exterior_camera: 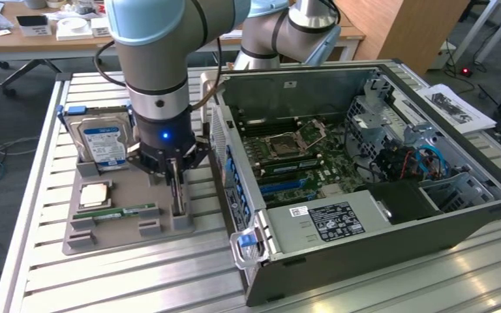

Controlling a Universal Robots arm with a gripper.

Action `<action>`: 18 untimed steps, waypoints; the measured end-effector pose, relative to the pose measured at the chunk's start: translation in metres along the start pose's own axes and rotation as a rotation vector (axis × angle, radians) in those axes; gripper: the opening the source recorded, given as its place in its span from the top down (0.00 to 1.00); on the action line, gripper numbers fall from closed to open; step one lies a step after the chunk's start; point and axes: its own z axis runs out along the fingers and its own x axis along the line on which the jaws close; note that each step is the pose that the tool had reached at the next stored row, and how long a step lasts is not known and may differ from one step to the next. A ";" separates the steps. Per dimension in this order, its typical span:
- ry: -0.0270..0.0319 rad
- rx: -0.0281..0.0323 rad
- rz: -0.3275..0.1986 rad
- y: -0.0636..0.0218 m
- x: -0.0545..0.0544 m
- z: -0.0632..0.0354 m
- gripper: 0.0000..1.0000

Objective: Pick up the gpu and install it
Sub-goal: 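Pick up the gpu and move the gpu toward the slot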

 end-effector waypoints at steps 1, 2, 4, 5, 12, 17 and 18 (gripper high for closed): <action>0.0000 0.0000 0.000 0.0001 0.000 -0.0011 0.73; -0.0001 0.0000 0.000 0.0001 0.000 -0.0022 0.73; -0.0001 0.0000 0.000 0.0003 0.000 -0.0050 0.73; 0.0000 0.0000 0.000 0.0003 0.000 -0.0063 0.73; 0.0000 0.0000 0.000 0.0012 0.000 -0.0211 0.73; 0.0000 0.0000 0.000 0.0019 -0.001 -0.0351 0.73; -0.0001 0.0000 0.000 0.0021 -0.001 -0.0384 0.73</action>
